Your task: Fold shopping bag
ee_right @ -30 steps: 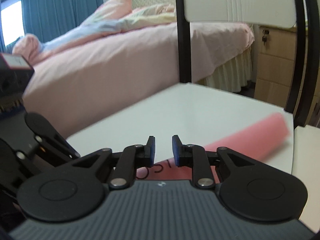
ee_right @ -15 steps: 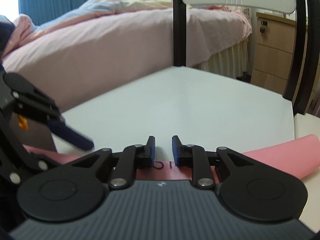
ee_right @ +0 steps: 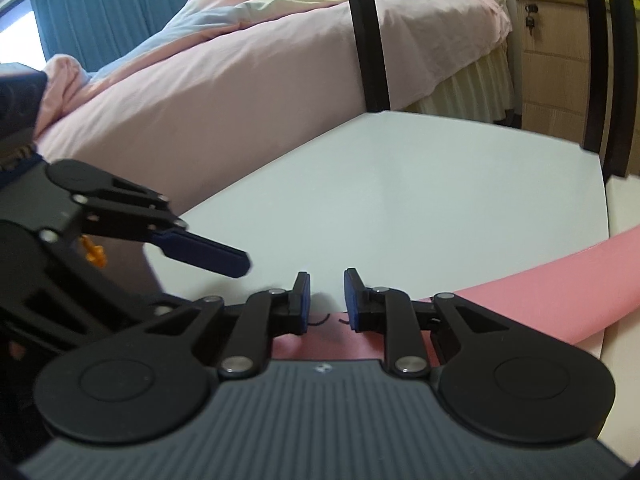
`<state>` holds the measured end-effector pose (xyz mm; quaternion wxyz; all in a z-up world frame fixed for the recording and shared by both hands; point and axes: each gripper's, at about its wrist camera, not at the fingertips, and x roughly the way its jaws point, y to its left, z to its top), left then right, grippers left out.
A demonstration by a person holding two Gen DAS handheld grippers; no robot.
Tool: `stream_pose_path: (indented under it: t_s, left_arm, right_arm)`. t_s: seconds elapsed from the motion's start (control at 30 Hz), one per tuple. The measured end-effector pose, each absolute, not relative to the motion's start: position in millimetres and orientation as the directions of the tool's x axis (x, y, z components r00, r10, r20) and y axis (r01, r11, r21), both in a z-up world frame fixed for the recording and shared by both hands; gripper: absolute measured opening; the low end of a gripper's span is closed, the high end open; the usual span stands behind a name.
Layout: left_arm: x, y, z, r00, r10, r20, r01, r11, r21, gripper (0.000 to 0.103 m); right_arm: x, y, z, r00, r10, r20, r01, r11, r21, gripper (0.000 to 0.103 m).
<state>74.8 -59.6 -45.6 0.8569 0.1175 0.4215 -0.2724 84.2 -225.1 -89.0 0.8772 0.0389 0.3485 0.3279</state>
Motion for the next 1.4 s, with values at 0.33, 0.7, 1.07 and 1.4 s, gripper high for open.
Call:
stream_pose_path:
  t_s: [0.33, 0.7, 1.07, 1.4]
  left_arm:
    - [59.1, -70.3, -53.9, 0.502, -0.331, -0.799, 0.606, 0.793, 0.053, 0.045]
    - [47.5, -78.0, -53.9, 0.534, -0.305, -0.788, 0.622, 0.773, 0.123, 0.045]
    - [47.9, -79.5, -54.2, 0.530, -0.310, -0.789, 0.635, 0.762, 0.127, 0.044]
    - [50.5, -77.2, -54.3, 0.512, -0.329, -0.794, 0.639, 0.763, 0.096, 0.044]
  right_arm:
    - [63.1, -287.5, -44.4, 0.731, 0.420, -0.539, -0.241, 0.897, 0.371, 0.025]
    - [56.8, -307.3, -62.4, 0.717, 0.393, -0.576, -0.136, 0.889, 0.438, 0.055]
    - [91.6, -312.0, -86.0, 0.745, 0.337, -0.575, -0.041, 0.884, 0.465, 0.058]
    - [102.0, -303.0, -96.9, 0.726, 0.480, -0.492, -0.172, 0.820, 0.546, 0.025]
